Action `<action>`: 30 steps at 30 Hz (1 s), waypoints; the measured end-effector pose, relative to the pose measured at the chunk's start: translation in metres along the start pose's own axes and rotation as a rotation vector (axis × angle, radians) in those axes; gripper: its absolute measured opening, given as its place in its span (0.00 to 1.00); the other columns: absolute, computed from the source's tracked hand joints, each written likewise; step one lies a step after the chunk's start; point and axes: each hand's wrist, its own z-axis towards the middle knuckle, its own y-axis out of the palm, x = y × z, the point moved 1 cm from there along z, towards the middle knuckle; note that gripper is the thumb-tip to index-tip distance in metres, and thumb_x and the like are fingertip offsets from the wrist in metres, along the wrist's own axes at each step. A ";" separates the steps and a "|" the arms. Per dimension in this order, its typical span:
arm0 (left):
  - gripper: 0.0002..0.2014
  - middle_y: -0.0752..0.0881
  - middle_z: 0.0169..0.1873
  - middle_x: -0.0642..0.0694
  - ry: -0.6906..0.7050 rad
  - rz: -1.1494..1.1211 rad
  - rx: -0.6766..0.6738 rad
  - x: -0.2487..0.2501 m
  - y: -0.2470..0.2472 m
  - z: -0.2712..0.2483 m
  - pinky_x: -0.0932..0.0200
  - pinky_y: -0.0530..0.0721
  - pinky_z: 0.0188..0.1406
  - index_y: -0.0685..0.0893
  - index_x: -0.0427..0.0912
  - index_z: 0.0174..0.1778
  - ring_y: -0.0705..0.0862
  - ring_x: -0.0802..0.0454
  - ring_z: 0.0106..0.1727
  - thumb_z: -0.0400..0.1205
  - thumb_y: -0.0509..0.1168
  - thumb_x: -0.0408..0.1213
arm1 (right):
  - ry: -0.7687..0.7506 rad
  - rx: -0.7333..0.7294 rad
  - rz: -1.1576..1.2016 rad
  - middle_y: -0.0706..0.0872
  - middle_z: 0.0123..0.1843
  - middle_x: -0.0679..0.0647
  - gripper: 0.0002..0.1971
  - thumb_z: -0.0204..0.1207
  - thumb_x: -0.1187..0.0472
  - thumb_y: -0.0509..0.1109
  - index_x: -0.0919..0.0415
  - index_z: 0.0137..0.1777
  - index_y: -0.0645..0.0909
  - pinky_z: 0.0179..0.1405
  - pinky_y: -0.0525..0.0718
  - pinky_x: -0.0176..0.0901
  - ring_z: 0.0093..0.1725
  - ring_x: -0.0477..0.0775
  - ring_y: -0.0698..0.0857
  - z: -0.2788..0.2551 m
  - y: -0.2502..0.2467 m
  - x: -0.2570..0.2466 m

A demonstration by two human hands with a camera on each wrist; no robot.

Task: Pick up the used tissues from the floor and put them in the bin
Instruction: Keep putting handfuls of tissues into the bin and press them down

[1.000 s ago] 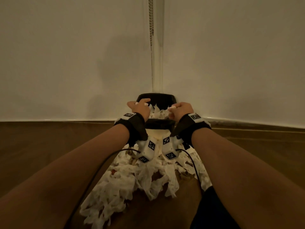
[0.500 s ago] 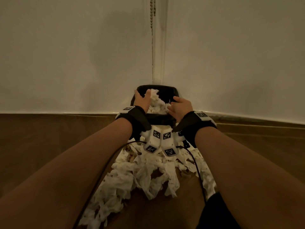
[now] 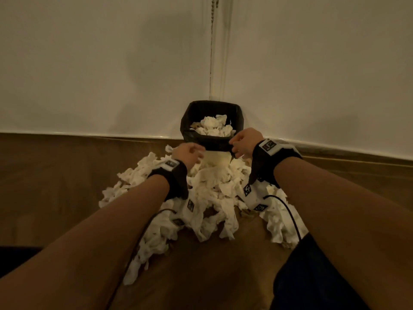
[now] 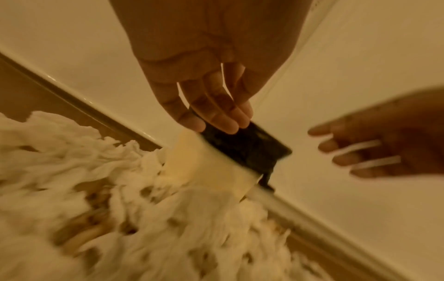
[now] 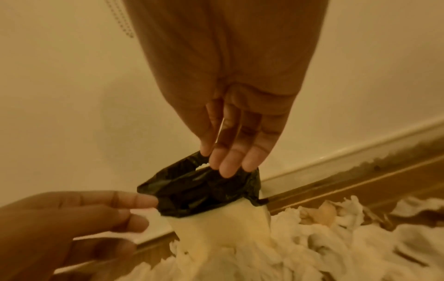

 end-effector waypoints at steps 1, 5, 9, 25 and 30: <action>0.13 0.87 0.44 0.43 -0.006 0.083 -0.029 -0.011 0.006 -0.007 0.65 0.84 0.34 0.84 0.41 0.51 0.84 0.52 0.40 0.83 0.54 0.30 | -0.016 0.001 -0.088 0.88 0.53 0.62 0.12 0.82 0.66 0.63 0.69 0.61 0.82 0.51 0.88 0.46 0.49 0.60 0.87 -0.003 0.004 0.003; 0.09 0.88 0.49 0.45 -0.051 0.422 -0.145 -0.057 0.035 -0.036 0.56 0.83 0.53 0.85 0.47 0.49 0.85 0.48 0.52 0.80 0.61 0.32 | -0.045 -0.003 -0.310 0.87 0.57 0.64 0.13 0.82 0.64 0.62 0.68 0.60 0.83 0.59 0.84 0.56 0.57 0.63 0.86 -0.016 0.032 0.026; 0.09 0.86 0.54 0.45 -0.004 0.650 -0.256 -0.095 0.061 -0.065 0.58 0.81 0.50 0.86 0.46 0.52 0.84 0.47 0.54 0.82 0.61 0.39 | 0.036 -0.041 -0.360 0.87 0.56 0.62 0.13 0.81 0.62 0.63 0.68 0.58 0.84 0.58 0.85 0.53 0.56 0.61 0.86 -0.024 0.065 0.077; 0.22 0.53 0.81 0.49 0.301 1.100 -0.529 -0.172 0.081 -0.110 0.44 0.74 0.64 0.67 0.51 0.74 0.62 0.42 0.77 0.84 0.54 0.33 | -0.053 -0.119 -0.695 0.59 0.79 0.56 0.20 0.80 0.59 0.63 0.49 0.72 0.71 0.70 0.71 0.54 0.75 0.65 0.62 -0.050 0.153 0.213; 0.24 0.47 0.82 0.47 0.234 1.171 -0.598 -0.185 0.094 -0.109 0.42 0.71 0.68 0.60 0.60 0.78 0.62 0.35 0.75 0.85 0.53 0.43 | -0.055 -0.272 -0.730 0.47 0.85 0.48 0.22 0.82 0.56 0.59 0.46 0.76 0.67 0.77 0.66 0.60 0.81 0.64 0.50 -0.057 0.165 0.228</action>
